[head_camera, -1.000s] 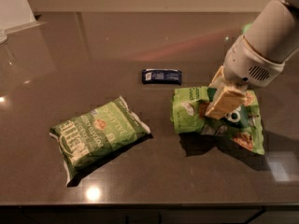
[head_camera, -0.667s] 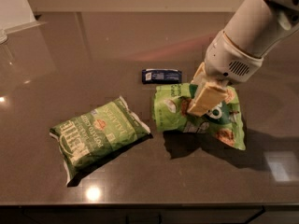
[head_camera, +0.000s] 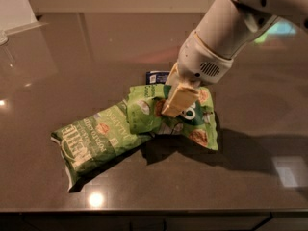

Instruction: Move green rice chip bag near green jalapeno chip bag

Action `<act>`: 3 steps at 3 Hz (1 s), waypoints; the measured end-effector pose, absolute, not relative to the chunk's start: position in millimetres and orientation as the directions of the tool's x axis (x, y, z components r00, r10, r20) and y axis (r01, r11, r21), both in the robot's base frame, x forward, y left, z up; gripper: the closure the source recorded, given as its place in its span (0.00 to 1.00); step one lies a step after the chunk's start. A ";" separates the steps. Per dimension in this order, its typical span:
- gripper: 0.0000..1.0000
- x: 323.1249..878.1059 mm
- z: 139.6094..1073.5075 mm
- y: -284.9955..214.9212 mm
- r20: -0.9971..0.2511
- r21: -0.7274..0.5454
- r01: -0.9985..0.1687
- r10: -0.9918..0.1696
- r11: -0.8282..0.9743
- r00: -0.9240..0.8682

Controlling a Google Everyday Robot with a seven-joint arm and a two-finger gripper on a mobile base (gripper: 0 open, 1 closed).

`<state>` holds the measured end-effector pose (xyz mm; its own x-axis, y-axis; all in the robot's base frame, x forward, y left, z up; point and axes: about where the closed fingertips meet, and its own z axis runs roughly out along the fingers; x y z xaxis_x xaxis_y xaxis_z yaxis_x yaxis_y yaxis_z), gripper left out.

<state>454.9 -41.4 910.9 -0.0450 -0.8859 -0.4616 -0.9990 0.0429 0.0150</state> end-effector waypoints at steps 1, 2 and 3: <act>0.59 462.4 908.6 -26.4 -0.484 0.006 -1.000 -0.875 0.026 -0.025; 0.35 462.0 909.2 -25.1 -0.485 0.003 -1.000 -0.874 0.024 -0.022; 0.12 461.4 909.8 -24.0 -0.485 0.000 -1.000 -0.875 0.023 -0.020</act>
Offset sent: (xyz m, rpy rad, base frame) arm 0.0071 0.0143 -0.0021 0.0242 -0.0099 0.0164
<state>461.4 -24.0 909.8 -0.0201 -0.8745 -0.4845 -0.9997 0.0229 0.0000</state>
